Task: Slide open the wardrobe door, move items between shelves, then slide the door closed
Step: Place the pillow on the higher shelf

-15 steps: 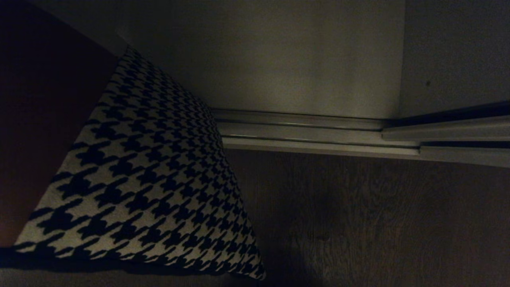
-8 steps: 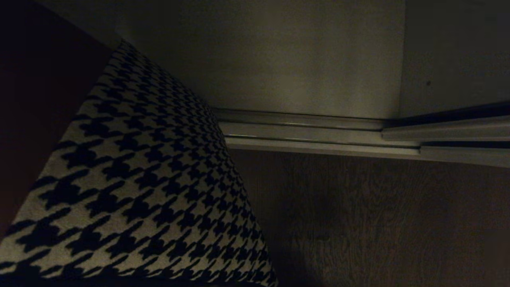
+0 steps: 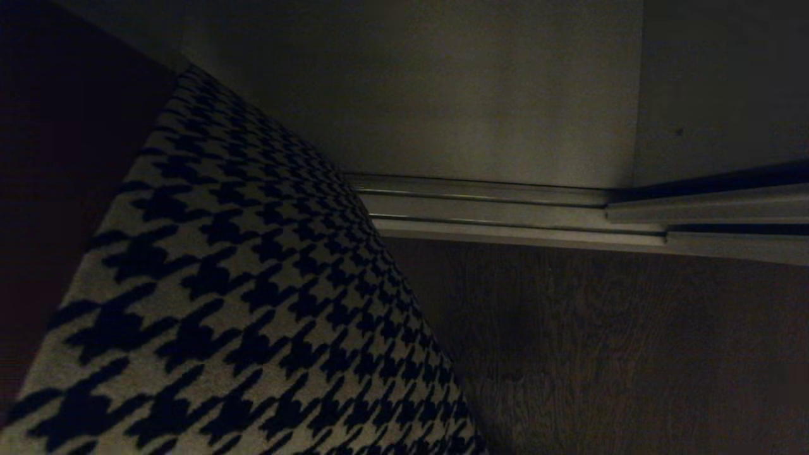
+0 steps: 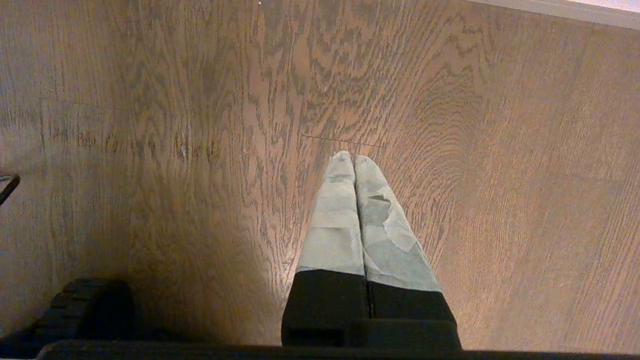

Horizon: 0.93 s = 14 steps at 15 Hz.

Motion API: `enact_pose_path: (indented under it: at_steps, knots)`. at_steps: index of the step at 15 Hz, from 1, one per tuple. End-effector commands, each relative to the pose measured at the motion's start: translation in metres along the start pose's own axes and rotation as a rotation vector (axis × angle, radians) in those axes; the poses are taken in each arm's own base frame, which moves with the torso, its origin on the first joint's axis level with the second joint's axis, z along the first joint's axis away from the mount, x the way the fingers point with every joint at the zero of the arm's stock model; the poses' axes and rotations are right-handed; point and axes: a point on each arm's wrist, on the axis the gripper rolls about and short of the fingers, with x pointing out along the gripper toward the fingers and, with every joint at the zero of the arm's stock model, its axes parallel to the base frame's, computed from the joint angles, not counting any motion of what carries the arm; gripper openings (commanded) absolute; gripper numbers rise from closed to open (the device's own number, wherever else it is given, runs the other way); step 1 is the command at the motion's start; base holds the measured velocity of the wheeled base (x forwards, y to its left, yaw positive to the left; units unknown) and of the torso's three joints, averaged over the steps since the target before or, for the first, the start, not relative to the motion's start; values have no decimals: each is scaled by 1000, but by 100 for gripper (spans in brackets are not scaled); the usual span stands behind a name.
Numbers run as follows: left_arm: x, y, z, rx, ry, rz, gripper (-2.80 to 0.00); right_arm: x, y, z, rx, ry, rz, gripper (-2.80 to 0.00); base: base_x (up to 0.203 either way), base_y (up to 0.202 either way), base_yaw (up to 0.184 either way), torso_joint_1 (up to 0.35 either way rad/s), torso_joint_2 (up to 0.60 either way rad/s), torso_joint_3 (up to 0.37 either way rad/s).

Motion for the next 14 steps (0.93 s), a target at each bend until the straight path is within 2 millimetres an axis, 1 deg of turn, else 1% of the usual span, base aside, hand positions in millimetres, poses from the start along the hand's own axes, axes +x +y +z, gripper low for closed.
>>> enact_pose_path:
  at_steps: [1,6,14]
  knots:
    - [1,1,-1,-5,6,2,-280,0,0,-1,0,5,-1,-280,0,0,0,0,0,0]
    - [0,0,-1,4,3,1,-280,0,0,-1,0,5,1,-280,0,0,0,0,1,13]
    - [1,0,0,-3,1,-8,-280,0,0,-1,0,5,2,-280,0,0,0,2,2,183]
